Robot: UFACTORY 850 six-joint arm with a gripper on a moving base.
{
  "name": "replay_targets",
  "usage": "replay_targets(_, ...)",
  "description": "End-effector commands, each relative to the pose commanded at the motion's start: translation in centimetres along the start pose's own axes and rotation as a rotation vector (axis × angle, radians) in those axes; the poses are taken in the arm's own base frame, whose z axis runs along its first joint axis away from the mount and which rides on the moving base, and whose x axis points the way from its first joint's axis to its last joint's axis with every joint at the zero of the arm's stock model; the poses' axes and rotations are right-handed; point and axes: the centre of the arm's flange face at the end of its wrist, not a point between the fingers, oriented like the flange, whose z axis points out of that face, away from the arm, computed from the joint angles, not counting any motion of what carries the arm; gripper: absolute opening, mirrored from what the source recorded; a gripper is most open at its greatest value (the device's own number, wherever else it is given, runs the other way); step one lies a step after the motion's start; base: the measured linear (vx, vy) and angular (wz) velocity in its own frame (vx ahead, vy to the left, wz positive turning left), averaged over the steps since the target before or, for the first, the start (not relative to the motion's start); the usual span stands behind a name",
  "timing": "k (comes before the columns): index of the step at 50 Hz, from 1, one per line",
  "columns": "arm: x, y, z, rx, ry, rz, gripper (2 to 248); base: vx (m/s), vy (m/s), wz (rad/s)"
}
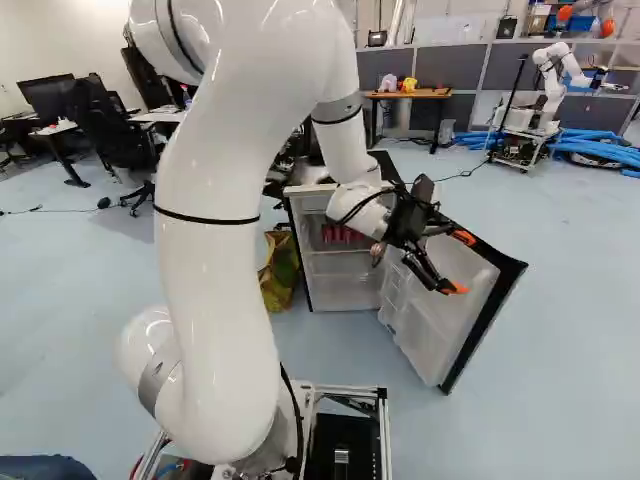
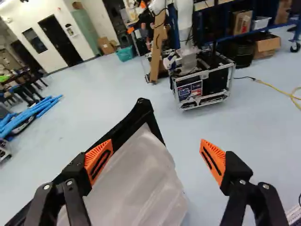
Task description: Grab a drink from the fridge
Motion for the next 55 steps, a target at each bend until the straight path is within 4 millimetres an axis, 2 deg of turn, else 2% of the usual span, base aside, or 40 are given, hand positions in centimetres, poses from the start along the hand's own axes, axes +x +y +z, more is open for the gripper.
replay_targets(55, -0.5, 5.6, -10.1, 0.657, -0.076, -0.356, 247, 0.000, 0.000, 0.000)
